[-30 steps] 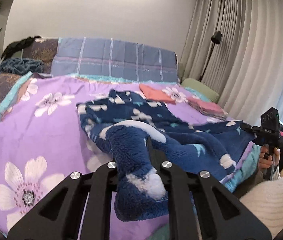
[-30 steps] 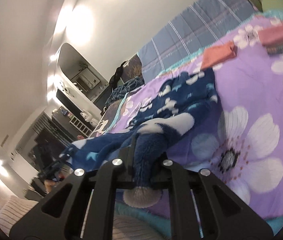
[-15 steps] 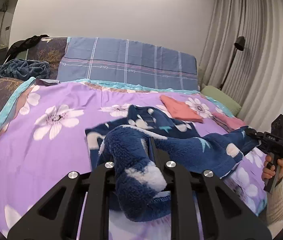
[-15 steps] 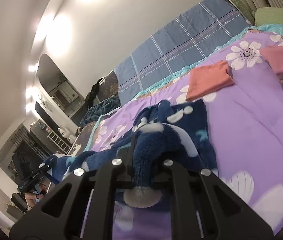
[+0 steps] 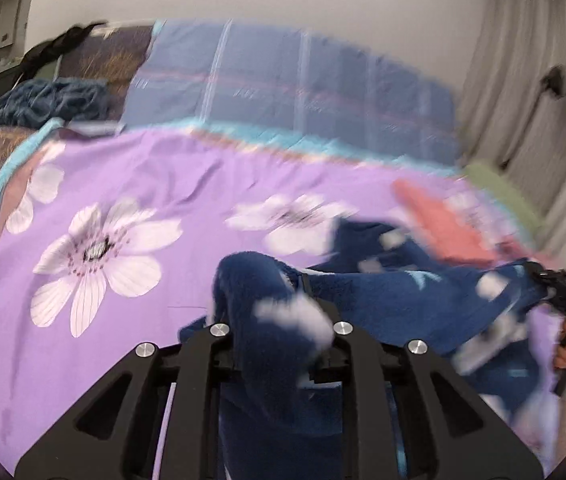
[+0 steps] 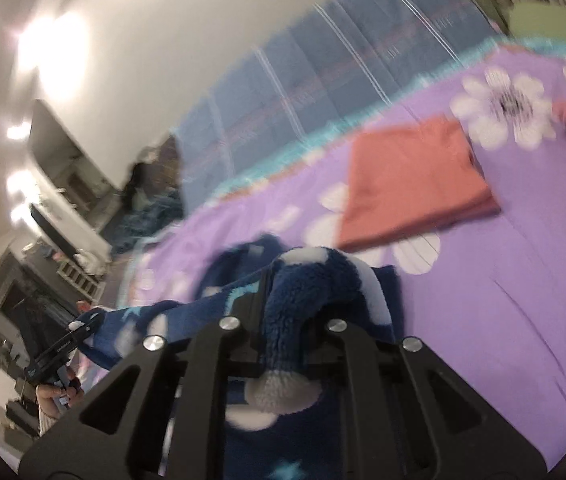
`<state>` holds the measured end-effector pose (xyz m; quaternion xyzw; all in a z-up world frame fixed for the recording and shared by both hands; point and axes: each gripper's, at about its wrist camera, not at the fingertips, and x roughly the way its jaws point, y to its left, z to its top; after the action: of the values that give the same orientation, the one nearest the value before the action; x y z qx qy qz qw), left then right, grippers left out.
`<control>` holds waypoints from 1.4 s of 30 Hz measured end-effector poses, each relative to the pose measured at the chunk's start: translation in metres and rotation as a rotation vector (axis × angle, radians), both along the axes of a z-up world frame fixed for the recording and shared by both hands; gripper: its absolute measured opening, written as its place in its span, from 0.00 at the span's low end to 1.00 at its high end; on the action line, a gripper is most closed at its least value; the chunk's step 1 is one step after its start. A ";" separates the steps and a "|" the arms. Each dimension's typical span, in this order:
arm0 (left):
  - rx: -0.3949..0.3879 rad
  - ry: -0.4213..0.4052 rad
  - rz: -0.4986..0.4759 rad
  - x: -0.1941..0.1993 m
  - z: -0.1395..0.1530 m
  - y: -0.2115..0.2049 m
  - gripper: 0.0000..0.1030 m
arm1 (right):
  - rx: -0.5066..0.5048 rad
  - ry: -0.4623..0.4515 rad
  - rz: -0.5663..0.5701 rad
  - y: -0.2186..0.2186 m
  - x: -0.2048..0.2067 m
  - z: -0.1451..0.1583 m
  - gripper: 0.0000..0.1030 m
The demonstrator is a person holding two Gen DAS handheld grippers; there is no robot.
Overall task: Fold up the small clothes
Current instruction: 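Lift the hem with both grippers and fold it toward the collar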
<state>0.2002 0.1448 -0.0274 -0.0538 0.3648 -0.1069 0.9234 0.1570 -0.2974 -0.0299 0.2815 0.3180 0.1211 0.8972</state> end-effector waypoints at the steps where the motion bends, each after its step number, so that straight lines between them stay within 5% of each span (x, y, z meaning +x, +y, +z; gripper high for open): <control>1: 0.053 0.048 0.016 0.014 -0.023 -0.004 0.19 | -0.013 0.052 -0.007 0.001 0.015 -0.017 0.10; 3: 0.086 0.110 0.005 0.029 -0.056 -0.009 0.19 | -0.057 0.171 -0.023 0.006 0.041 -0.058 0.11; 5: 0.070 0.086 -0.003 0.026 -0.061 -0.008 0.18 | -0.028 0.150 -0.024 0.005 0.042 -0.072 0.12; 10: 0.063 0.065 -0.021 0.018 -0.050 -0.002 0.20 | -0.018 0.135 0.025 0.001 0.039 -0.067 0.14; 12: 0.040 0.045 -0.023 0.008 -0.038 0.000 0.28 | -0.025 0.131 0.029 0.001 0.036 -0.060 0.19; 14: -0.039 0.020 -0.042 -0.002 -0.025 0.007 0.54 | -0.025 0.105 0.040 0.001 0.029 -0.051 0.38; 16: -0.100 0.004 -0.091 -0.014 -0.013 0.011 0.54 | -0.010 0.077 0.070 0.002 0.017 -0.039 0.41; 19: -0.073 0.010 -0.154 -0.027 -0.007 0.006 0.54 | -0.012 0.063 0.191 0.011 0.006 -0.027 0.43; 25: -0.089 0.163 -0.249 0.002 -0.034 -0.027 0.54 | -0.193 0.130 0.358 0.061 0.018 -0.039 0.45; 29: -0.107 0.129 -0.148 0.043 -0.031 -0.026 0.54 | -0.223 0.107 0.284 0.068 0.055 -0.027 0.44; 33: 0.048 0.019 0.186 0.058 -0.015 0.001 0.58 | -0.145 0.046 0.038 0.029 0.071 -0.006 0.46; 35: 0.043 -0.002 0.178 0.051 -0.013 0.011 0.68 | -0.092 0.026 0.057 0.017 0.063 -0.008 0.47; 37: 0.015 0.023 0.142 0.047 -0.019 0.020 0.74 | -0.150 0.025 0.038 0.008 0.051 -0.013 0.48; 39: -0.054 0.117 0.110 0.052 -0.033 0.028 0.76 | -0.177 0.069 0.008 -0.007 0.049 -0.027 0.49; 42: -0.139 0.248 0.063 0.068 -0.052 0.028 0.78 | -0.045 0.172 -0.005 -0.032 0.063 -0.052 0.51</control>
<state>0.2685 0.1730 -0.0796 -0.1420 0.4657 -0.0956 0.8682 0.2202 -0.3295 -0.0815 0.2714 0.3959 0.0869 0.8729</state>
